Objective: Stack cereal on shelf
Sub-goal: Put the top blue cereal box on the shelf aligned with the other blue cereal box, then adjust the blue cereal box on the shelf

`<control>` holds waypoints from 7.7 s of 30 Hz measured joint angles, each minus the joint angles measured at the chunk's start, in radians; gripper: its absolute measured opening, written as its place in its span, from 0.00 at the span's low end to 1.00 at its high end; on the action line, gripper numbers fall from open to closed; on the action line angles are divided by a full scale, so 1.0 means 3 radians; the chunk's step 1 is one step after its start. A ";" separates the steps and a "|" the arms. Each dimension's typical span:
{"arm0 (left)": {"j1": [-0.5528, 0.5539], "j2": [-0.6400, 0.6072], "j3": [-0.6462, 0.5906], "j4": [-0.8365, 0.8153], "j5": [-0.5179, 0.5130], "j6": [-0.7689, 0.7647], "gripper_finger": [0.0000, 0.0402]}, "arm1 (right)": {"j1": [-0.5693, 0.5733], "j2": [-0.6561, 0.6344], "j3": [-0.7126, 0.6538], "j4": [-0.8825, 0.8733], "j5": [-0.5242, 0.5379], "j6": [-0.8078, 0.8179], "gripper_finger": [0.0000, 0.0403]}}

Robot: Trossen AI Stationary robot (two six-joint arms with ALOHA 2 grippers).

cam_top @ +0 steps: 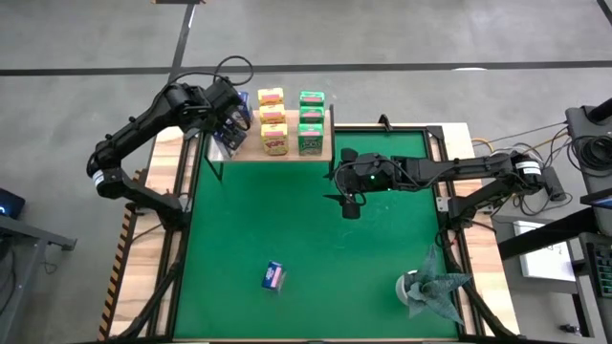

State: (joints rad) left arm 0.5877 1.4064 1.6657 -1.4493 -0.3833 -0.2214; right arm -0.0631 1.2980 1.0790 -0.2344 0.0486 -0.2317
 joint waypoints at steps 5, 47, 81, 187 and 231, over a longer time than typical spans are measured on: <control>-0.0001 0.0005 -0.0008 0.0000 0.0000 -0.0001 0.64 | 0.0000 0.0000 0.0000 -0.0003 0.0000 0.0000 0.61; -0.0005 0.0004 -0.0173 0.0142 0.0004 0.1334 0.47 | 0.0000 0.0000 -0.0001 -0.0010 0.0001 0.0008 0.61; 0.0376 -0.0107 -0.0195 0.0717 0.0640 0.3401 0.47 | 0.0000 0.0000 -0.0001 -0.0050 0.0001 -0.0022 0.61; 0.0458 -0.0130 -0.0266 0.0826 0.0708 0.2734 0.00 | 0.0000 -0.0001 -0.0001 -0.0052 0.0001 -0.0051 0.61; 0.1024 0.0023 0.0047 0.1151 0.0434 0.2692 0.00 | 0.0000 0.0000 -0.0001 -0.0067 0.0003 -0.0017 0.61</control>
State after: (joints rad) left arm 0.8947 1.4134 1.6798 -1.1041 -0.2531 0.5862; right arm -0.0631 1.2980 1.0786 -0.2546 0.0494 -0.2367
